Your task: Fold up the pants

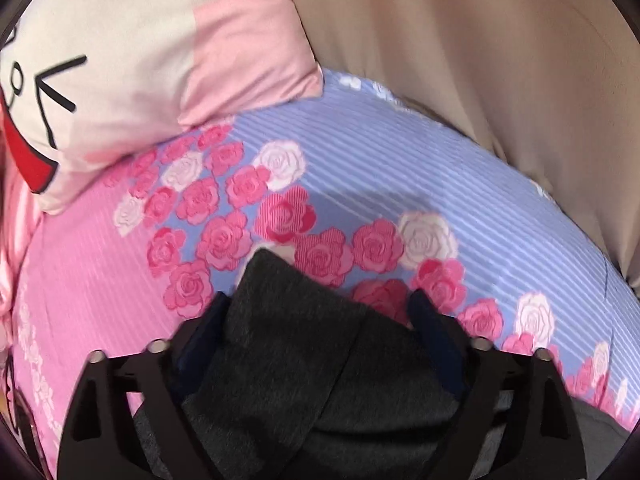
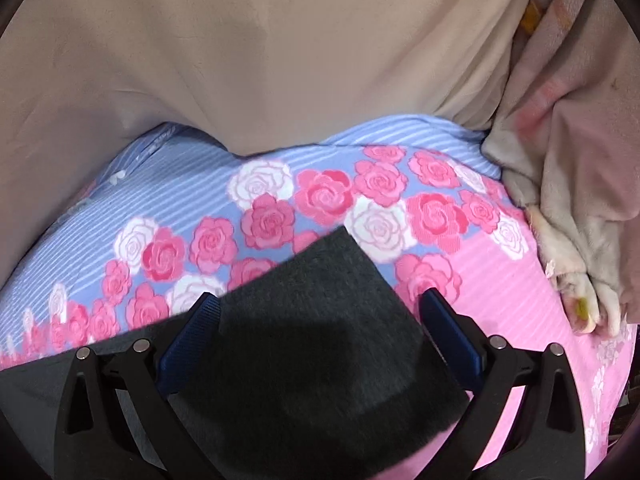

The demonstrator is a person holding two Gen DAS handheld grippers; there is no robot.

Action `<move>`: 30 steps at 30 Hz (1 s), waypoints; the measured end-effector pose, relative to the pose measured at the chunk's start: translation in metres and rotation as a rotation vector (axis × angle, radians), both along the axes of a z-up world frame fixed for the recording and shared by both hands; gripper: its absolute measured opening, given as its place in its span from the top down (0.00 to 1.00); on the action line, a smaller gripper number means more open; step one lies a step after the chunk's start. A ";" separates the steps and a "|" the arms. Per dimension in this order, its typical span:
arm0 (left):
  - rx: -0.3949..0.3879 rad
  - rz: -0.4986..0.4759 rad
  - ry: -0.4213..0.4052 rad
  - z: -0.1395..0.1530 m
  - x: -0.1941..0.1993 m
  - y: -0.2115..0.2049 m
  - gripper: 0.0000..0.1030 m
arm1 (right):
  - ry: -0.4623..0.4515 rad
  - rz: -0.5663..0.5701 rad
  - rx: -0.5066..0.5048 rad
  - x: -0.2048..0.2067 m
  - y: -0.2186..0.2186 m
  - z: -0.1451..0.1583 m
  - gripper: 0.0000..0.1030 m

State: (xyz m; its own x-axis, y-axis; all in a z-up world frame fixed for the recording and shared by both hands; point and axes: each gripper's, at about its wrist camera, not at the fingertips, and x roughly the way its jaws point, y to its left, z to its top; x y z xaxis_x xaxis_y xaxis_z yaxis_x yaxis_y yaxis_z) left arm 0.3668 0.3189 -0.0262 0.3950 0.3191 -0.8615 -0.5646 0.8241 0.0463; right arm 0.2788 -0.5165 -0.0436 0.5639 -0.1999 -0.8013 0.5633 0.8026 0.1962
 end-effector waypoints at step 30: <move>-0.357 -0.180 -0.302 0.049 -0.341 0.024 0.38 | -0.262 0.168 0.014 -0.337 0.042 0.007 0.50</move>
State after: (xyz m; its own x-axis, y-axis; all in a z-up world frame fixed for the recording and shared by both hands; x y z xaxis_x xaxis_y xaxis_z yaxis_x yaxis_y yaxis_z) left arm 0.0260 0.3430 0.0232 0.6651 -0.0709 -0.7434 -0.3569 0.8442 -0.3998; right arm -0.0581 -0.4742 -0.0365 0.7759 -0.0762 -0.6262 0.3518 0.8762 0.3293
